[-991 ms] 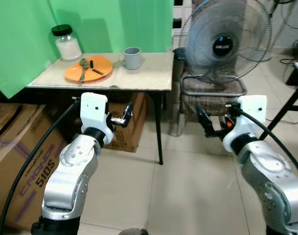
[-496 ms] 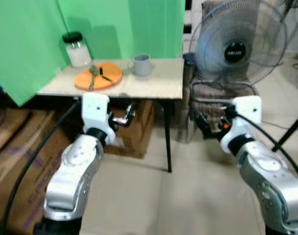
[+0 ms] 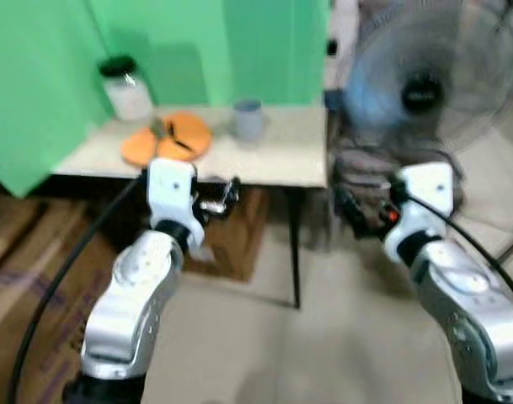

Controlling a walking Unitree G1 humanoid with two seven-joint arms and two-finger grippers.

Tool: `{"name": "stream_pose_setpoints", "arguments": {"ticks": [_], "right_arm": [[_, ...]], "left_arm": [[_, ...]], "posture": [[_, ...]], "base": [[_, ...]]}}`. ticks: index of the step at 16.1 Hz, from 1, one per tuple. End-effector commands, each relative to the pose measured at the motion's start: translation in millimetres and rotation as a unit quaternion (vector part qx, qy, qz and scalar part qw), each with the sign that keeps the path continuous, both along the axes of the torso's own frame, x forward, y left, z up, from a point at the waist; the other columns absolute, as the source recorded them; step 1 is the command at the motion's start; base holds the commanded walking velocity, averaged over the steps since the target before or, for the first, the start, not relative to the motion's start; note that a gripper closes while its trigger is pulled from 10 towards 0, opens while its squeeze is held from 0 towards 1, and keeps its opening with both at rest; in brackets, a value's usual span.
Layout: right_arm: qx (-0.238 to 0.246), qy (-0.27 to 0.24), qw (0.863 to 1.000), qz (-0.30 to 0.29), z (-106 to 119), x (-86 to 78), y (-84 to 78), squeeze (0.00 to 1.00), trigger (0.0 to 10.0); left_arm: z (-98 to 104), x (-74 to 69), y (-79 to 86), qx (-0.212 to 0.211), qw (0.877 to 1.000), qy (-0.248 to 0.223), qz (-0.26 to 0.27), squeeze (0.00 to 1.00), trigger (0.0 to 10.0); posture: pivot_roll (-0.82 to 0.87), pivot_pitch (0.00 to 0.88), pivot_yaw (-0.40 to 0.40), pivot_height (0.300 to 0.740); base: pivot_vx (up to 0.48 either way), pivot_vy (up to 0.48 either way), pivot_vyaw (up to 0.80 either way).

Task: Setting the table

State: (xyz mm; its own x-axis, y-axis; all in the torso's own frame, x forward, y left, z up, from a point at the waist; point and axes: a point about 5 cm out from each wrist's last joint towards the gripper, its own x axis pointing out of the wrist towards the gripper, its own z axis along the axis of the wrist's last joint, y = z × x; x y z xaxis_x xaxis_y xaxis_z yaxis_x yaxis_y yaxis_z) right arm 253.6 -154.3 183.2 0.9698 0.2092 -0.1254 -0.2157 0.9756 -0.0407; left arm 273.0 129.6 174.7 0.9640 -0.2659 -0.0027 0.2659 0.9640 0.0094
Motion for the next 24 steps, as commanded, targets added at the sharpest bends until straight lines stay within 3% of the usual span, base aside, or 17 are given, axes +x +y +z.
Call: {"name": "stream_pose_setpoints", "arguments": {"ticks": [1, 7, 15, 20, 24], "right_arm": [[0.006, -0.008, 1.0, 0.023, 3, 0.4, 9.5, 0.0, 10.0], [-0.002, -0.011, 0.999, 0.034, 4, 0.6, 10.8, 0.0, 10.0], [-0.008, -0.02, 0.999, 0.045, 6, -1.1, 13.8, 0.0, 10.0], [0.019, -0.043, 0.998, 0.05, 8, -7.4, 19.4, 0.0, 10.0], [0.037, -0.06, 0.996, 0.052, 11, -0.1, 23.6, 0.0, 10.0]], "left_arm": [[1, 0.9, 9.7, 0.008, 1.0, -0.002, 0.017, 0.79, 10.0], [0, 0.0, 8.7, 0.009, 1.0, -0.001, 0.016, 0.79, 10.0], [0, -0.7, 8.9, 0.012, 1.0, 0.0, 0.01, 0.79, 10.0], [5, -1.3, 14.5, 0.041, 0.999, -0.005, -0.006, 0.79, 10.0], [7, -1.7, 16.8, 0.055, 0.998, -0.012, -0.004, 0.8, 10.0]], "posture": [[0.01, 0.0, 0.067, 0.74], [0.01, 0.0, 0.06, 0.74], [0.01, 0.0, 0.07, 0.74], [0.03, 0.0, 0.101, 0.74], [0.07, 0.0, 0.075, 0.74]], "base": [[0.322, 0.0, 0.0], [0.322, 0.0, 0.49], [0.323, 0.0, 0.0], [0.325, 0.0, 0.0], [0.321, 0.0, 0.6]]}}
